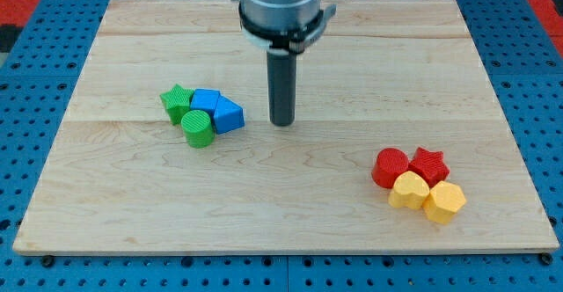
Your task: Slide the group of blocks slightly right
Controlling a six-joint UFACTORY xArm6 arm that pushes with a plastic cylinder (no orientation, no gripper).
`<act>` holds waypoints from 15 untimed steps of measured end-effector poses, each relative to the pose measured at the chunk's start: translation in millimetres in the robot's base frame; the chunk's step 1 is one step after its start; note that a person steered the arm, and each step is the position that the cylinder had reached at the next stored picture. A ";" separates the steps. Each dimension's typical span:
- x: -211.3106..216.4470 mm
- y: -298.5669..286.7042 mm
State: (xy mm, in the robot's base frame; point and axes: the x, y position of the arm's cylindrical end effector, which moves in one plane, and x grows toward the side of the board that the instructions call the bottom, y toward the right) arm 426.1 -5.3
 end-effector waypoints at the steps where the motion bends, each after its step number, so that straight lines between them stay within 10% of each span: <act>1: -48.0 -36.2; 3: -66.5 -166.0; 15: 74.6 -49.1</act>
State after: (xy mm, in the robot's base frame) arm 500.7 -54.5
